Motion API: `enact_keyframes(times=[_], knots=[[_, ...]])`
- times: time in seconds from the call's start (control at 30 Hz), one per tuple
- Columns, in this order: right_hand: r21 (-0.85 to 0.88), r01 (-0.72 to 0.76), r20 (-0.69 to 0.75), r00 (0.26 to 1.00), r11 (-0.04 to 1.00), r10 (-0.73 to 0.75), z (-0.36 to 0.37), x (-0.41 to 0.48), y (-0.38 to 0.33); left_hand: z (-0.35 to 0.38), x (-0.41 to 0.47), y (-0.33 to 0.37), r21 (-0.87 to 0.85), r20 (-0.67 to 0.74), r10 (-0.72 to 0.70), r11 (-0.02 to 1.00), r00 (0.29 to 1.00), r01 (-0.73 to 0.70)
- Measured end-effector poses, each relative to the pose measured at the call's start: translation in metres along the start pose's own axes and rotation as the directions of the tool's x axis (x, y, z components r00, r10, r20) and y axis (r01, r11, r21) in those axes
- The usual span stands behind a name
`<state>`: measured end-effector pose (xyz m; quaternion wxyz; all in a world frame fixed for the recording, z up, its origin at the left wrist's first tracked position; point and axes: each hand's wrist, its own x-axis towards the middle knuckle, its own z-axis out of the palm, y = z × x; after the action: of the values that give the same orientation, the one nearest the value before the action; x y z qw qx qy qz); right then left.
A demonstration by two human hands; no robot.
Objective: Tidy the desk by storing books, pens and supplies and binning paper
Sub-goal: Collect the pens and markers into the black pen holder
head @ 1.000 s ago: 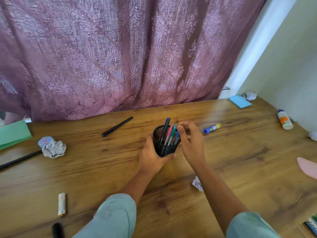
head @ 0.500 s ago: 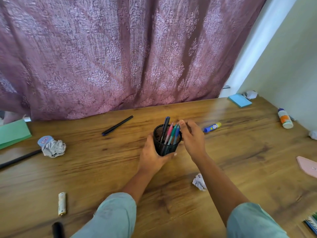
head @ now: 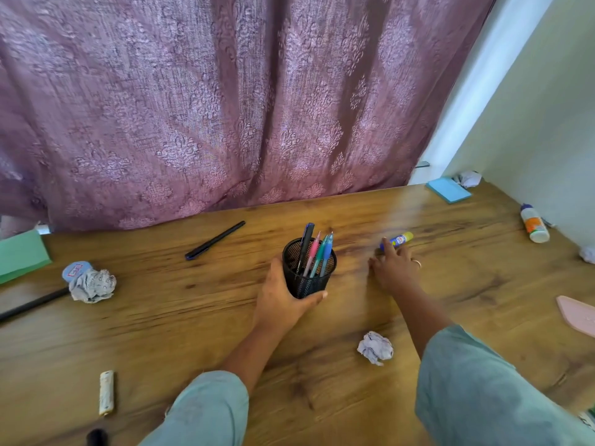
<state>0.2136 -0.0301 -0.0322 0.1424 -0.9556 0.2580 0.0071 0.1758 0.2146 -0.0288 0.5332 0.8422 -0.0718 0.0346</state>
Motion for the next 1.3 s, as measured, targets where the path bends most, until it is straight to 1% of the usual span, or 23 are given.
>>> enact_keyframes(times=[0.07, 0.17, 0.27, 0.3, 0.33, 0.37, 0.4, 0.43, 0.47, 0.5, 0.53, 0.6, 0.67, 0.7, 0.8, 0.87, 0.93, 1.03, 1.1, 1.13, 1.23, 1.27, 1.3], knots=[[-0.020, 0.015, -0.033, 0.999, 1.000, -0.016, 0.002, 0.003, 0.002, 0.000, 0.000, 0.000, 0.005, 0.006, -0.006, 1.000, 1.000, 0.006], [0.016, 0.054, -0.117, 0.992, 0.998, -0.052, 0.001, 0.000, -0.003, 0.000, 0.000, 0.000, 0.003, 0.005, -0.008, 1.000, 1.000, 0.008], [0.034, 0.087, -0.151, 0.985, 0.996, -0.081, -0.003, -0.012, -0.016, 0.000, 0.000, 0.001, 0.001, 0.004, -0.009, 1.000, 1.000, 0.009], [0.087, 0.084, -0.159, 0.985, 0.993, -0.069, -0.002, -0.016, -0.021, 0.000, 0.000, 0.001, 0.000, 0.006, -0.011, 1.000, 1.000, 0.011], [0.197, 0.066, -0.163, 0.986, 0.978, -0.033, -0.003, -0.021, -0.026, -0.001, -0.001, 0.001, -0.003, 0.007, -0.013, 1.000, 1.000, 0.013], [0.377, 0.042, -0.157, 0.987, 0.925, 0.019, -0.005, -0.025, -0.031, -0.001, -0.001, 0.002, -0.005, 0.007, -0.015, 1.000, 1.000, 0.015], [0.616, 0.000, -0.108, 0.991, 0.788, 0.084, -0.010, -0.030, -0.039, -0.001, -0.001, 0.002, -0.007, 0.006, -0.018, 1.000, 1.000, 0.018], [0.830, -0.056, -0.013, 0.993, 0.556, 0.120, -0.017, -0.036, -0.047, -0.001, -0.001, 0.002, -0.009, 0.006, -0.020, 1.000, 1.000, 0.020], [0.943, -0.109, 0.080, 0.991, 0.315, 0.104, -0.024, -0.041, -0.053, -0.001, -0.001, 0.002, -0.010, 0.008, -0.023, 1.000, 1.000, 0.023], [0.981, -0.127, 0.122, 0.992, 0.149, 0.040, -0.034, -0.046, -0.059, -0.001, -0.001, 0.003, -0.011, 0.010, -0.025, 1.000, 1.000, 0.025], [0.990, -0.118, 0.121, 0.992, 0.077, -0.030, -0.042, -0.050, -0.064, -0.001, -0.001, 0.003, -0.011, 0.011, -0.026, 1.000, 1.000, 0.026], [0.997, -0.075, 0.079, 0.981, 0.032, -0.175, -0.055, -0.057, -0.070, 0.000, -0.001, 0.003, -0.016, 0.008, -0.028, 0.999, 1.000, 0.028], [0.998, -0.006, 0.026, 0.950, 0.065, -0.310, -0.063, -0.066, -0.074, 0.000, -0.001, 0.002, -0.016, 0.004, -0.029, 0.999, 1.000, 0.029], [0.994, 0.034, 0.004, 0.936, 0.104, -0.351, -0.065, -0.071, -0.076, 0.000, -0.001, 0.002, -0.014, 0.005, -0.028, 1.000, 1.000, 0.028], [0.961, 0.151, -0.053, 0.921, 0.231, -0.385, -0.062, -0.081, -0.085, 0.001, -0.002, 0.001, -0.017, 0.006, -0.018, 1.000, 1.000, 0.018], [0.951, 0.185, -0.094, 0.937, 0.248, -0.336, -0.058, -0.083, -0.087, 0.000, -0.002, 0.001, -0.018, 0.006, -0.016, 1.000, 1.000, 0.016], [0.963, 0.159, -0.099, 0.959, 0.216, -0.265, -0.053, -0.079, -0.084, 0.000, -0.003, 0.001, -0.019, 0.010, -0.014, 1.000, 1.000, 0.015], [0.978, 0.100, -0.068, 0.983, 0.185, -0.171, -0.047, -0.071, -0.074, 0.000, -0.002, 0.001, -0.033, 0.012, -0.022, 0.999, 1.000, 0.022], [0.979, 0.034, -0.012, 0.994, 0.200, -0.112, -0.038, -0.065, -0.064, 0.001, -0.002, 0.000, -0.032, 0.007, -0.020, 0.999, 1.000, 0.020], [0.970, 0.001, 0.019, 0.997, 0.245, -0.080, -0.031, -0.062, -0.058, 0.001, -0.002, -0.001, -0.025, 0.000, -0.014, 1.000, 1.000, 0.014], [0.825, -0.039, 0.065, 0.997, 0.564, -0.027, -0.007, -0.060, -0.041, 0.002, -0.002, -0.002, -0.005, -0.015, 0.003, 1.000, 1.000, -0.003], [0.760, -0.040, 0.079, 0.996, 0.648, -0.031, 0.000, -0.060, -0.038, 0.002, -0.002, -0.002, -0.002, -0.018, 0.005, 1.000, 1.000, -0.005], [0.710, -0.036, 0.086, 0.996, 0.704, -0.035, 0.004, -0.062, -0.038, 0.002, -0.002, -0.002, -0.001, -0.019, 0.005, 1.000, 1.000, -0.005]])
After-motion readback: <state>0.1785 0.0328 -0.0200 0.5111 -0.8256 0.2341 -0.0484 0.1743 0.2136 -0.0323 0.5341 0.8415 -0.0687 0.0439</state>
